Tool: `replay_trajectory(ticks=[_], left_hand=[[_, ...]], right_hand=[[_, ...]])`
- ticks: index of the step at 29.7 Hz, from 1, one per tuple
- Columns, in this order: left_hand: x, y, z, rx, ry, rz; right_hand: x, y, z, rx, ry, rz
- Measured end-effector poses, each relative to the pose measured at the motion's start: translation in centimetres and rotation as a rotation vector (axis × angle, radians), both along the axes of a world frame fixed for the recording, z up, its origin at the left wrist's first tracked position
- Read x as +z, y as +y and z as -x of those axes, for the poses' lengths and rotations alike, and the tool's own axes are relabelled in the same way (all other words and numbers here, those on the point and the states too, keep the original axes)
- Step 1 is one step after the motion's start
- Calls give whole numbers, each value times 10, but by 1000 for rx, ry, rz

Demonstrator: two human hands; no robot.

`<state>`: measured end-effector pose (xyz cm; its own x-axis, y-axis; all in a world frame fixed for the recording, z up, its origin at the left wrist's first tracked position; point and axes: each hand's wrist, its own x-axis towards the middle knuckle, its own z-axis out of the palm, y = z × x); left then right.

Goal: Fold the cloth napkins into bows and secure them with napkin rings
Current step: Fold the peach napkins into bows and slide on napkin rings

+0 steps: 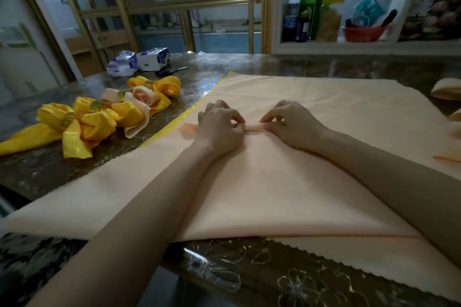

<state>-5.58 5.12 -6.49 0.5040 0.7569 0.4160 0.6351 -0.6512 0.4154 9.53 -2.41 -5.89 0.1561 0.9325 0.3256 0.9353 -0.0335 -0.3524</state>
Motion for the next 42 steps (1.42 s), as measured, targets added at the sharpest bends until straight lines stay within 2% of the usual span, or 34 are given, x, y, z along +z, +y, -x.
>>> replay_trajectory(ticks=[5,8,10,14,19,23,25,29,33,37,42], left_hand=[[0,-2,1,-10,28,-61],[-2,-6,3,-31,66,-185],[1,-7,3,-58,121,-253],[7,-13,5,-116,230,-227],[15,-15,3,-33,191,57],[14,-13,2,2,149,165],[10,-13,2,8,149,158],[1,-15,6,-29,97,113],[-3,-18,13,-91,-102,50],[-6,-17,15,-20,-6,-102],[-2,-21,14,31,37,-65]], right_hand=[[0,-2,9,8,-61,-66],[-1,-6,14,13,-149,-106],[4,-10,15,42,-229,-117],[13,-14,17,148,-455,-89],[20,-12,15,167,-249,76],[24,-11,7,112,48,145],[21,-9,3,70,113,120],[22,-11,-2,22,161,164],[25,-15,-1,59,108,215],[22,-16,0,32,89,179],[20,-16,6,38,52,131]])
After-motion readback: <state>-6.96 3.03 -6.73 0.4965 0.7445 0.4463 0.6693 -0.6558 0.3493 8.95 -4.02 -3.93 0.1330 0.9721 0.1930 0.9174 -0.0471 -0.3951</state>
